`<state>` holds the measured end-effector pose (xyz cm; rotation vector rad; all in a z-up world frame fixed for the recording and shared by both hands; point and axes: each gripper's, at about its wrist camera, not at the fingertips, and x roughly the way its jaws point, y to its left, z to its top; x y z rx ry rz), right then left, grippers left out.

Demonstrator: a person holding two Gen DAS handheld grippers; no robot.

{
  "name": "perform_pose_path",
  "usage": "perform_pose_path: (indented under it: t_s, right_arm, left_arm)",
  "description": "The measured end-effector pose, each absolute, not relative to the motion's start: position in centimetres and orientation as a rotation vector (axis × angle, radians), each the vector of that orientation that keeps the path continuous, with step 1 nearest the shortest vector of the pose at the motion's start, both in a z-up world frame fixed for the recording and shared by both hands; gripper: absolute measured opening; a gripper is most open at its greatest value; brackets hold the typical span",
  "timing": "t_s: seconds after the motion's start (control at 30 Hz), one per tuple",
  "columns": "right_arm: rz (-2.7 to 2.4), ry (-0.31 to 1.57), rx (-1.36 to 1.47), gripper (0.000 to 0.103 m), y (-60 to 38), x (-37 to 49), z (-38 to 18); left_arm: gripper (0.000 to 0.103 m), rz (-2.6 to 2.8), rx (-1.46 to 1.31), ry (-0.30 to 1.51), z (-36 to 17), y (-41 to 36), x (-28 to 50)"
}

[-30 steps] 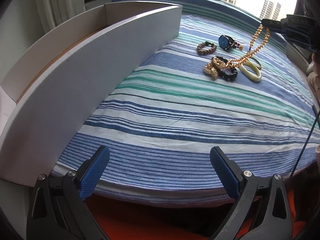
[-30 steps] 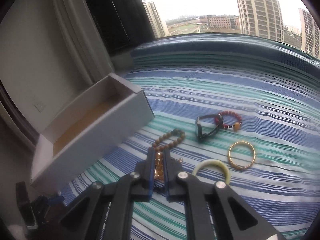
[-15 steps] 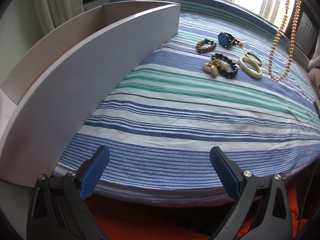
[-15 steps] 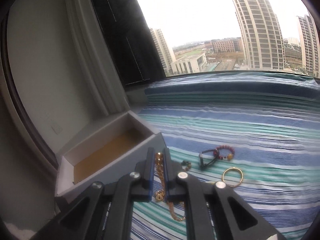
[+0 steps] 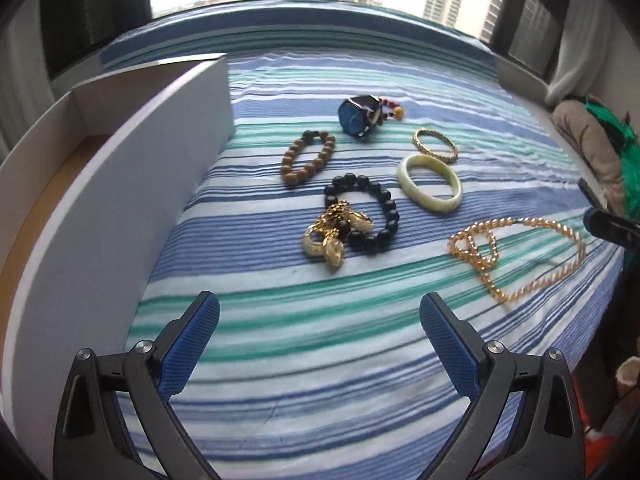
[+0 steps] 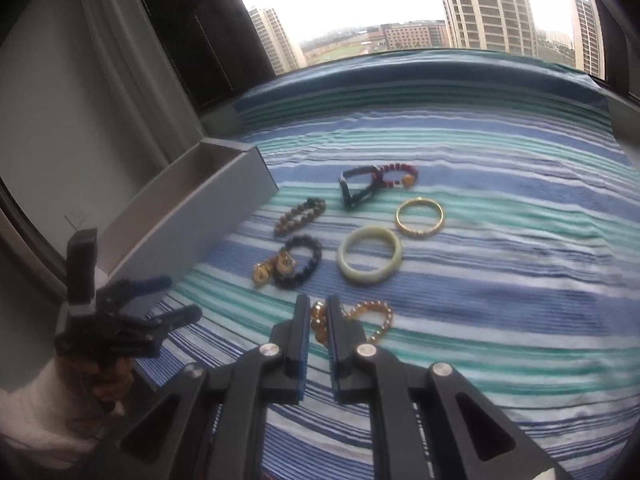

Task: Organize jewelry
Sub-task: 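Grasp the gold pendant with the left tool while the right tool regrasps the necklace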

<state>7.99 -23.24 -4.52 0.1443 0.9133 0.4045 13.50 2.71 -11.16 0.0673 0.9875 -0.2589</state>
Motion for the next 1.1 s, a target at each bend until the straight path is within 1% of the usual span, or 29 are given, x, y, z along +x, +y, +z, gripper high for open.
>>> perform_pose_path:
  t_s: [0.1, 0.17, 0.23, 0.27, 0.3, 0.33, 0.37, 0.4, 0.43, 0.8, 0.97, 1.0, 1.03, 1.1]
  right_arm:
    - [0.373, 0.931, 0.213, 0.011, -24.8, 6.7, -5.9]
    - [0.35, 0.928, 0.234, 0.012, -25.6, 5.7, -6.2]
    - [0.327, 0.927, 0.245, 0.012, -26.5, 4.7, -6.3]
    - [0.314, 0.929, 0.249, 0.012, -26.9, 4.3, -6.3]
    - [0.301, 0.931, 0.251, 0.013, -27.3, 3.8, -6.4]
    - [0.289, 0.933, 0.253, 0.017, -27.7, 3.5, -6.6]
    - [0.278, 0.936, 0.256, 0.019, -28.1, 3.3, -6.7]
    - [0.268, 0.94, 0.259, 0.019, -28.4, 3.0, -6.9]
    - [0.262, 0.944, 0.266, 0.019, -28.6, 2.9, -7.2]
    - [0.269, 0.948, 0.286, 0.019, -28.1, 3.7, -7.6]
    - [0.288, 0.957, 0.253, 0.019, -27.0, 4.4, -7.4]
    - [0.292, 0.965, 0.235, 0.022, -27.0, 4.7, -7.5]
    - [0.293, 0.982, 0.214, 0.034, -26.9, 5.2, -7.8]
    - [0.267, 1.039, 0.149, 0.044, -26.8, 6.5, -8.6]
  left_arm:
    - [0.099, -0.254, 0.166, 1.007, -13.4, 0.9, 16.2]
    - [0.095, -0.243, 0.187, 1.009, -14.4, 0.6, 17.3]
    - [0.074, -0.244, 0.19, 1.022, -15.1, 0.5, 18.0]
    - [0.068, -0.271, 0.16, 1.006, -14.9, 0.8, 18.0]
    - [0.046, -0.274, 0.151, 0.995, -14.8, 0.9, 18.0]
    - [0.03, -0.279, 0.155, 0.987, -14.7, 1.0, 17.8]
    - [0.028, -0.284, 0.161, 0.988, -14.5, 1.0, 17.6]
    - [0.02, -0.291, 0.156, 0.982, -14.3, 1.2, 17.2]
    - [0.016, -0.297, 0.147, 0.981, -14.1, 1.4, 16.8]
    - [0.016, -0.296, 0.064, 0.955, -11.1, 5.9, 9.6]
    - [0.016, -0.301, 0.003, 0.935, -9.3, 7.9, 7.6]
    - [0.016, -0.299, 0.002, 0.93, -9.1, 8.1, 7.4]
    - [0.016, -0.295, 0.003, 0.924, -8.9, 8.2, 7.2]
    - [0.016, -0.285, 0.009, 0.915, -8.8, 8.4, 6.8]
